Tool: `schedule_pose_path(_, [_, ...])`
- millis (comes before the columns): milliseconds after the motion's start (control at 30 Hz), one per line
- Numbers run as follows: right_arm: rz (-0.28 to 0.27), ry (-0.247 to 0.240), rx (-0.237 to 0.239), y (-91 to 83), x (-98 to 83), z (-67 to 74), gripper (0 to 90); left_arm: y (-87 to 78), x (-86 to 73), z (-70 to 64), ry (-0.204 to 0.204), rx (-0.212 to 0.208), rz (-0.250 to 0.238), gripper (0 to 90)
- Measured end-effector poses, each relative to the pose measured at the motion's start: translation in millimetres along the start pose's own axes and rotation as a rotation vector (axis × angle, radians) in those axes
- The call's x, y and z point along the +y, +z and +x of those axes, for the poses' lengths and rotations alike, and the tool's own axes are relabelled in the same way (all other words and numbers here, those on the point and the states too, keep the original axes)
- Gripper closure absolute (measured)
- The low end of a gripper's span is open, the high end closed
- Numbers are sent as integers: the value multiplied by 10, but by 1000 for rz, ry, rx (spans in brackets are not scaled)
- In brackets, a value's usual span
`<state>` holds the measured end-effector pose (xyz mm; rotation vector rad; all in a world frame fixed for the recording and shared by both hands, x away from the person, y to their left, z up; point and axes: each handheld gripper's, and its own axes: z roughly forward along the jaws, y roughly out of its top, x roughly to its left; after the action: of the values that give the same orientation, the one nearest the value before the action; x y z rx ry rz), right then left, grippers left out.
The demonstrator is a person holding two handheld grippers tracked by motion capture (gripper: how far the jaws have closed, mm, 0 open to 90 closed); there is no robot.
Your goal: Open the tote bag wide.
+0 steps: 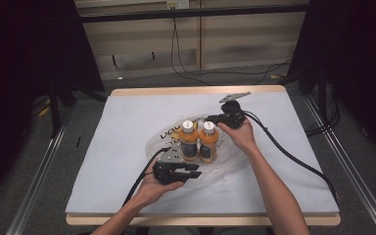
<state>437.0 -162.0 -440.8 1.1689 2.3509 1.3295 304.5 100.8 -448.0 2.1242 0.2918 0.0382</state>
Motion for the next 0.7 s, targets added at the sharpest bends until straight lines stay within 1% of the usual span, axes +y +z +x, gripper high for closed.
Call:
schedule_pose_path(33, [-6,-4,-3,-29,-6,4,802,-23,7,4,1,10,-10,681])
schedule_pose_path(67, [-17,-7,2,-76,-16,10,787,-35,7,7,-9,8,-32,670])
schedule_pose_path(100, [-33,-5,1,-139,-30,20,764,-71,10,19,-2,30,-47,645])
schedule_pose_path(133, [-45,-4,-2,-182,-41,23,750,-71,10,19,-2,30,-47,630])
schedule_pose_path(167, [-75,3,-3,-230,-55,22,724,-111,5,41,-7,53,-54,612])
schedule_pose_path(200, [-75,3,-3,-230,-55,22,724,-111,5,41,-7,53,-54,583])
schedule_pose_path(233, [-118,19,0,-332,-92,6,690,-156,1,68,-22,76,-66,523])
schedule_pose_path(267, [-125,15,-12,-367,-106,8,657,-156,1,68,-22,76,-66,490])
schedule_pose_path(300, [-139,16,-18,-409,-123,12,612,-198,6,86,-42,90,-88,463])
schedule_pose_path(333, [-139,16,-18,-409,-123,12,612,-198,6,86,-42,90,-88,432])
schedule_pose_path(367, [-155,18,-28,-491,-159,24,537,-240,16,110,-37,116,-91,379])
schedule_pose_path(400, [-155,18,-28,-491,-159,24,537,-240,16,110,-37,116,-91,343])
schedule_pose_path(433, [-161,8,-50,-574,-200,42,461,-279,24,126,-52,156,-100,310])
schedule_pose_path(467, [-161,8,-50,-574,-200,42,461,-279,24,126,-52,156,-100,279])
schedule_pose_path(500, [-170,4,-77,-626,-220,56,418,-299,25,132,-59,169,-102,279])
schedule_pose_path(533, [-182,5,-81,-681,-240,59,397,-324,27,139,-62,172,-103,259])
schedule_pose_path(567, [-187,7,-74,-787,-280,61,320,-357,29,143,-59,174,-108,227])
schedule_pose_path(600, [-187,7,-74,-787,-280,61,320,-357,29,143,-59,174,-108,214])
schedule_pose_path(633, [-177,-3,-76,-897,-337,89,278,-400,29,148,-59,182,-108,192])
schedule_pose_path(667, [-177,-3,-76,-897,-337,89,278,-422,25,147,-62,183,-112,192])
schedule_pose_path(700, [-175,-18,-85,-988,-394,128,230,-458,16,151,-64,186,-115,167])
